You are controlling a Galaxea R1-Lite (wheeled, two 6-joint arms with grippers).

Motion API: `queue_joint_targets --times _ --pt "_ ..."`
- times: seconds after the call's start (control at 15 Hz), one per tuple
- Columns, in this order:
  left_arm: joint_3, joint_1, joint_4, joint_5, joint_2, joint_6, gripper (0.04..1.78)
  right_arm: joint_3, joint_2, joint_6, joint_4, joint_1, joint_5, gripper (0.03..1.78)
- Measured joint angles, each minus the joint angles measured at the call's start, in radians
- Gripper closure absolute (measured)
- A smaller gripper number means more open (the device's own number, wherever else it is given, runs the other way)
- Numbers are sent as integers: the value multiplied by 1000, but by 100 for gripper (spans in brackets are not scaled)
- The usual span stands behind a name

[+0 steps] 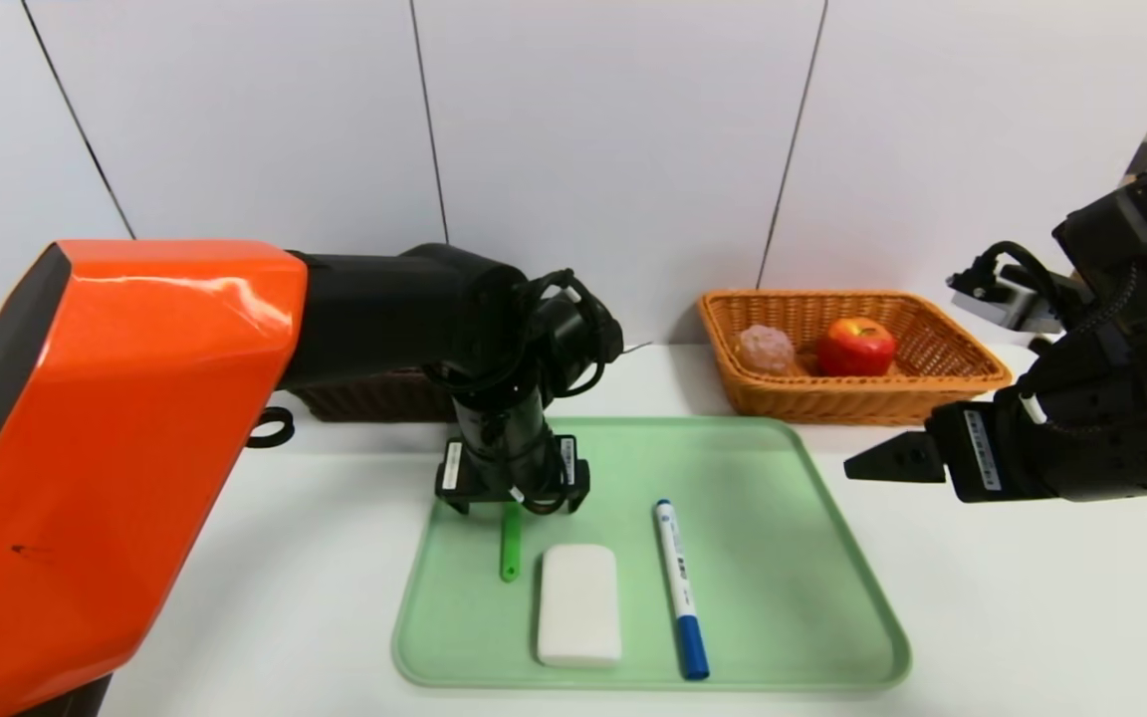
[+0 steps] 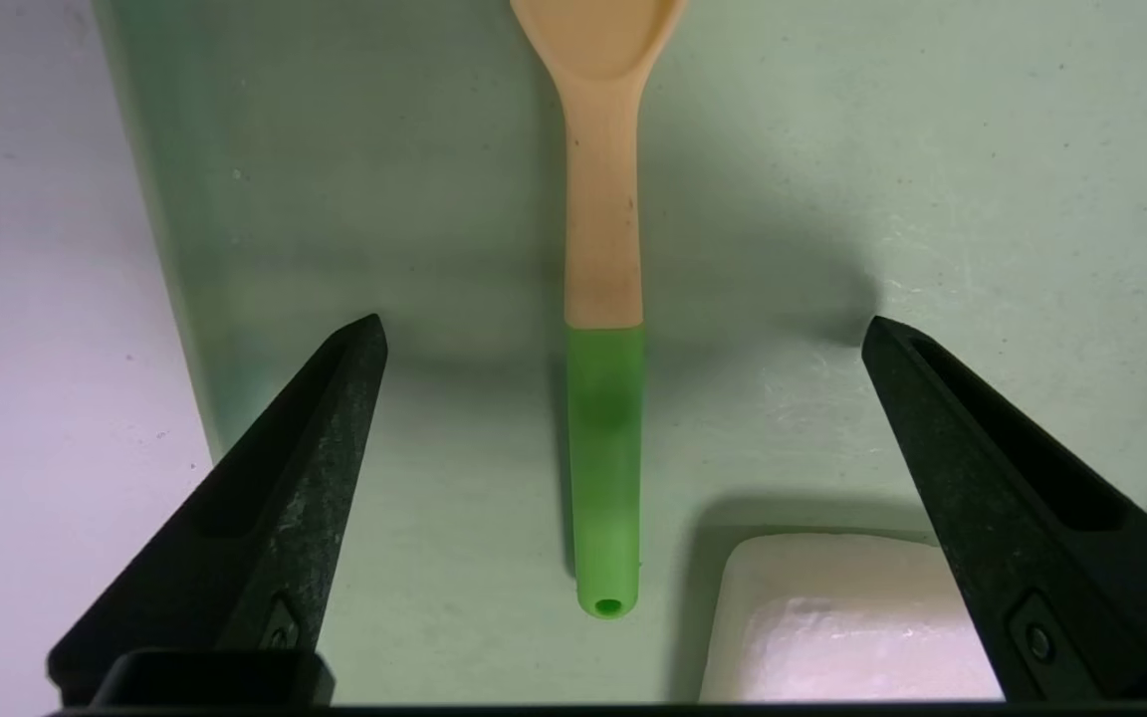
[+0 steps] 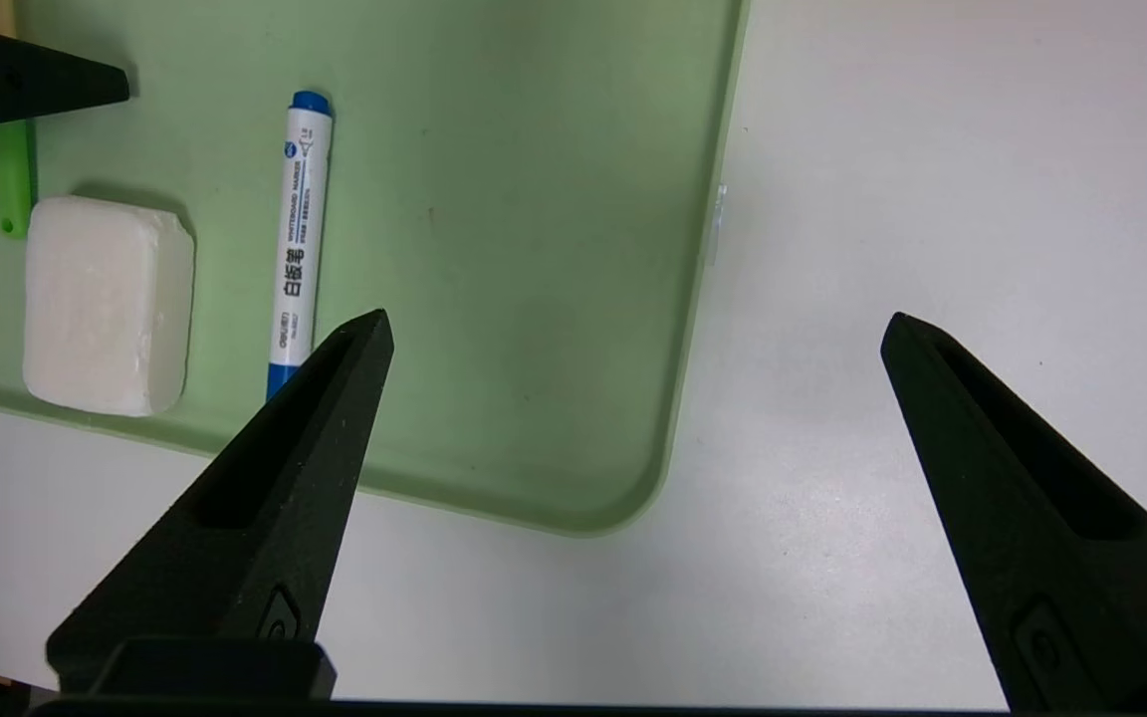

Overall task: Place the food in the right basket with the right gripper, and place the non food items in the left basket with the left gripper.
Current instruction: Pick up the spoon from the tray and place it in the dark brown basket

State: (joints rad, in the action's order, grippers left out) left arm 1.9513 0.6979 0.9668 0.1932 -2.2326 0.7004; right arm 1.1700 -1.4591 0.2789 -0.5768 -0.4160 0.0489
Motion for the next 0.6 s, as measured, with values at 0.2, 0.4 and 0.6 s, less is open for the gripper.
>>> queue_joint_targets --times 0.2,0.4,0.6 --pt "0 -3 -1 2 -10 1 61 -16 2 0 9 0 -1 12" --pt "1 -4 -21 3 -17 -2 96 -37 7 -1 29 -1 -2 12" --pt "0 -5 -24 3 -22 -1 169 -62 13 -4 67 -1 -3 12"
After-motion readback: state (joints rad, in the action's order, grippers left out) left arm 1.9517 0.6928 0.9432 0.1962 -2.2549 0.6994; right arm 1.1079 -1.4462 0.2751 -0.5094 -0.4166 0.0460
